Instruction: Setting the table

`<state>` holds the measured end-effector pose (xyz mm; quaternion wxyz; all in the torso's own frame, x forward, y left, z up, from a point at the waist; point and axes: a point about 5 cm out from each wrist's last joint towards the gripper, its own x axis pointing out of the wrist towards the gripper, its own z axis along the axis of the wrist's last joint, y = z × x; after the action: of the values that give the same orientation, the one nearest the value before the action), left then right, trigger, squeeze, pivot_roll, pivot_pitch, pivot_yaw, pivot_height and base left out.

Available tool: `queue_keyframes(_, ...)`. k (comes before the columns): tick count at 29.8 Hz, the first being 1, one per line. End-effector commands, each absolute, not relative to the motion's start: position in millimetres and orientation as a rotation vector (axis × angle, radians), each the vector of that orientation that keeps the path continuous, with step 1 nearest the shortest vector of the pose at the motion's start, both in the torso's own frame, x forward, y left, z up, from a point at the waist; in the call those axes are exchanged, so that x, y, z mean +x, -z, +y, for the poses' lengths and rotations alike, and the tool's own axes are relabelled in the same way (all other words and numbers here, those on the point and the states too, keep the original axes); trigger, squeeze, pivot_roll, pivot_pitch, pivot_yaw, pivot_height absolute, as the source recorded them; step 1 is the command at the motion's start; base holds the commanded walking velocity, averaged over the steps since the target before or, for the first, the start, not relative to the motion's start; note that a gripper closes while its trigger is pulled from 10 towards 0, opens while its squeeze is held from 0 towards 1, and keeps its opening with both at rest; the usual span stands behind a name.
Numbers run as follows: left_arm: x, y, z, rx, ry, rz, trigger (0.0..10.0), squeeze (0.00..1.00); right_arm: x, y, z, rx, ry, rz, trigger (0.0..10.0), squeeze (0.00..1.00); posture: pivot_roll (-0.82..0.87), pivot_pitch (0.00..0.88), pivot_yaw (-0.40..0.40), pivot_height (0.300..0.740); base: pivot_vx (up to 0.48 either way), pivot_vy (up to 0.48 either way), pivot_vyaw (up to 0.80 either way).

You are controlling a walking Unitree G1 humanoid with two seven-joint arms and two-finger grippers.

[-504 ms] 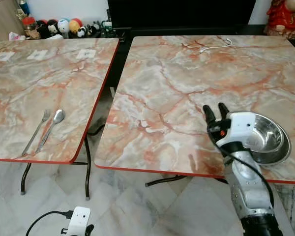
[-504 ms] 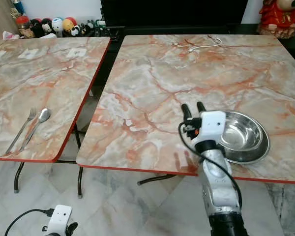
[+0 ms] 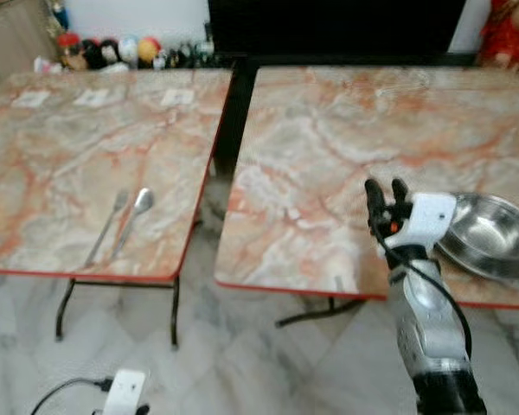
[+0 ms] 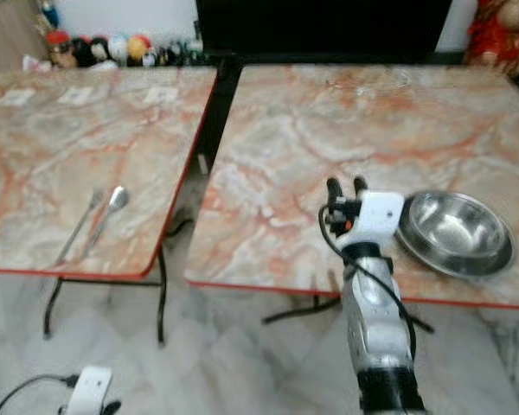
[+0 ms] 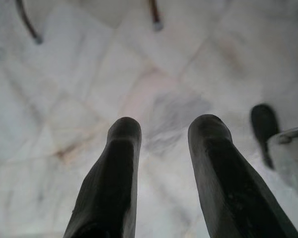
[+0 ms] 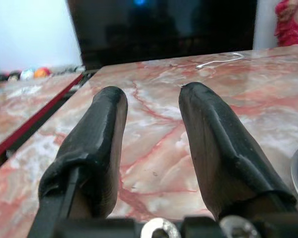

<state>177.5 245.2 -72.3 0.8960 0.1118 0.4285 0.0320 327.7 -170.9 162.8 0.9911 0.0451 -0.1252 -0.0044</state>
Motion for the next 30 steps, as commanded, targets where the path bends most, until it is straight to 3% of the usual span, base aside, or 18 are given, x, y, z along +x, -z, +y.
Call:
queue_keyframes(1,169.3,75.8,248.2,0.223,-0.070,0.928,10.0,0.00,329.8,-159.7,-170.5,0.093,0.019,-0.239,10.0,0.00,-0.10,0.030,0.051,0.740,0.000,0.480,0.00)
queue_keyframes(9,164.2,79.2,243.7,0.216,-0.073,0.934,10.0,0.00,332.6,-158.8,-155.1,0.081,-0.028,-0.235,10.0,0.00,-0.09,0.018,0.049,0.740,0.000,0.480,0.00)
queue_keyframes(30,172.4,76.3,239.5,0.199,-0.085,0.897,10.0,0.00,336.3,-158.3,-155.7,0.078,-0.016,-0.230,10.0,0.00,-0.08,0.058,0.041,0.740,0.000,0.480,0.00)
